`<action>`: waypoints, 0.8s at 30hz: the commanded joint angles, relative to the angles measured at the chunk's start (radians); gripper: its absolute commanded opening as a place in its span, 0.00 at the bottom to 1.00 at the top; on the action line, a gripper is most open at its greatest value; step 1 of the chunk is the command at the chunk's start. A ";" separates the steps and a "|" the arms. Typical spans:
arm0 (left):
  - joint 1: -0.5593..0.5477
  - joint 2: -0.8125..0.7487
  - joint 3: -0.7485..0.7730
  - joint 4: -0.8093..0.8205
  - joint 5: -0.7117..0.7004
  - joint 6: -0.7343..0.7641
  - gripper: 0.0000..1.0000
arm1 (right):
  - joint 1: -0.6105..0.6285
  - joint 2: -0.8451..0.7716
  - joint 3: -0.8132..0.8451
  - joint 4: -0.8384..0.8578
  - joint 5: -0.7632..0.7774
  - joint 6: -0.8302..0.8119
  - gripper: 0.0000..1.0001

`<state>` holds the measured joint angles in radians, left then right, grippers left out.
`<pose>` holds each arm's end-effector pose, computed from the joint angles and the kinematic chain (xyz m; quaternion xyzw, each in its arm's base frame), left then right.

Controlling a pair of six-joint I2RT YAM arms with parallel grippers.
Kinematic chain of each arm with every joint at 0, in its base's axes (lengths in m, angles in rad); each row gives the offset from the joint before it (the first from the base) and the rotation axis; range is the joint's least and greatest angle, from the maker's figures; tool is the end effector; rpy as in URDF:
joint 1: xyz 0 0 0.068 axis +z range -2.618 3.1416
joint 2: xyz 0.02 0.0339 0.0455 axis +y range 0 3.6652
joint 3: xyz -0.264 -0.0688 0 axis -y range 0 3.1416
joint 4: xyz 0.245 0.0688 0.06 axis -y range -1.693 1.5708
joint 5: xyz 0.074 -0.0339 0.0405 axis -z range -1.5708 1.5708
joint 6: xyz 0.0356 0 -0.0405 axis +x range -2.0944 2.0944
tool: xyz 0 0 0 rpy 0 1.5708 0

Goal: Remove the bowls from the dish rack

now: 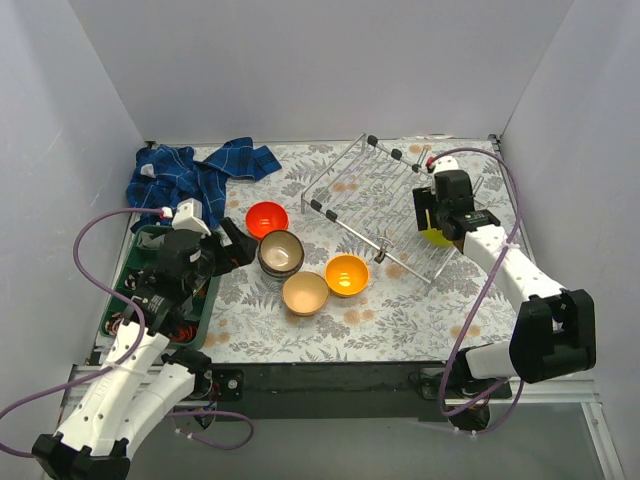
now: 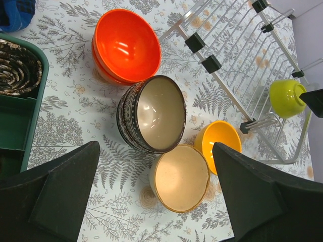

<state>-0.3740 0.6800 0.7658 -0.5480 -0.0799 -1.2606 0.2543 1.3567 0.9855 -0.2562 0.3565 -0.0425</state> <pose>0.1422 -0.0528 0.3115 -0.3834 0.7585 -0.3603 0.3846 0.2944 0.0637 0.2755 -0.0499 0.8790 -0.1098 0.4614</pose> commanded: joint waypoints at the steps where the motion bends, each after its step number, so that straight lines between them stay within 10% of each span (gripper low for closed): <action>1: 0.006 0.007 -0.010 0.002 -0.029 0.010 0.95 | 0.083 0.022 0.008 -0.063 0.085 -0.108 0.88; 24: 0.006 -0.008 -0.008 -0.013 -0.061 0.021 0.95 | 0.238 0.395 0.142 -0.045 0.461 -0.315 0.96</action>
<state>-0.3740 0.6827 0.7650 -0.5514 -0.1127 -1.2457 0.4732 1.7229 1.0931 -0.3347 0.7319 -0.3363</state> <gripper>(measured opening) 0.946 0.953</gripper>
